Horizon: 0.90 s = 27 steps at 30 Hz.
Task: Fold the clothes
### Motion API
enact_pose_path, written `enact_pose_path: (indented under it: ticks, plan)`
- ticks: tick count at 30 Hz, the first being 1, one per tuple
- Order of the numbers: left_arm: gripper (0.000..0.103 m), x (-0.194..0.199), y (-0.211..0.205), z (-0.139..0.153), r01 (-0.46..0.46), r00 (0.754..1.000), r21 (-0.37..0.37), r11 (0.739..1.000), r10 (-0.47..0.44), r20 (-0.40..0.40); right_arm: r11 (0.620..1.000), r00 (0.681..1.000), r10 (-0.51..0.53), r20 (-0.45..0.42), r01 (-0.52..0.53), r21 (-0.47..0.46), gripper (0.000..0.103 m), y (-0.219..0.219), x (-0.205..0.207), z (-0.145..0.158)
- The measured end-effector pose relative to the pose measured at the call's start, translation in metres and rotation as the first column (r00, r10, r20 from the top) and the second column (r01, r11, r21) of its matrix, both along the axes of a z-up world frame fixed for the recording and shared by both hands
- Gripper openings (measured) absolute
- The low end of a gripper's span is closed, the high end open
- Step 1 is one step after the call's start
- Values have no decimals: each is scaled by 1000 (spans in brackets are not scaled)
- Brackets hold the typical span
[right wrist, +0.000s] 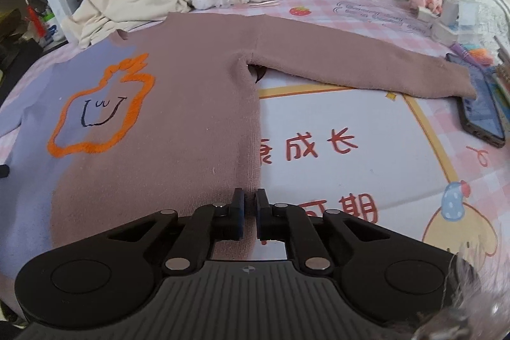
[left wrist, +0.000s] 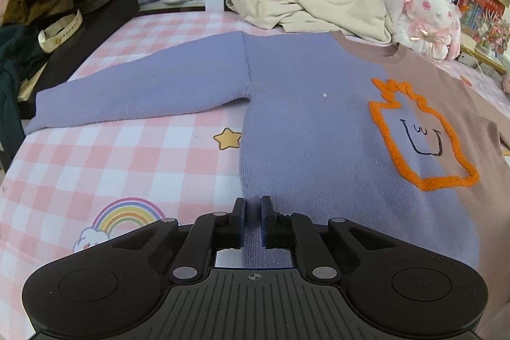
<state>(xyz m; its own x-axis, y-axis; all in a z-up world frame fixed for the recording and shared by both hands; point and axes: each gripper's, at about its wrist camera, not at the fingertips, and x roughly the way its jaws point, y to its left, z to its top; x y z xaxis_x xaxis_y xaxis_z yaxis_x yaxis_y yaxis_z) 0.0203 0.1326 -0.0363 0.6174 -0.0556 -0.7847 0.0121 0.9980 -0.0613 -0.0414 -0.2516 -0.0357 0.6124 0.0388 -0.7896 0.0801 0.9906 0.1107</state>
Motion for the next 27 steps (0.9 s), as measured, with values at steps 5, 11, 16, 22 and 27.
enact_pose_path:
  ticks: [5,11,16,22,27]
  plan:
    - [8,2,-4,-1,16,1000,5,1000,-16,4,1000,1000,-8,3,8,-9,8,5,-1,0]
    - [8,1,-3,-1,28,1000,9,1000,-28,4,999,999,-36,6,36,-4,9,6,-2,-1]
    - [8,-5,-8,2,23,1000,22,999,-24,21,998,999,-54,6,54,14,9,3,-2,-2]
    - [8,-18,-16,12,-28,998,21,999,26,65,1000,1000,1,18,-1,2,10,2,-4,-2]
    - [13,-30,-23,20,-70,993,19,997,68,101,999,999,37,21,-37,-5,15,1,-7,2]
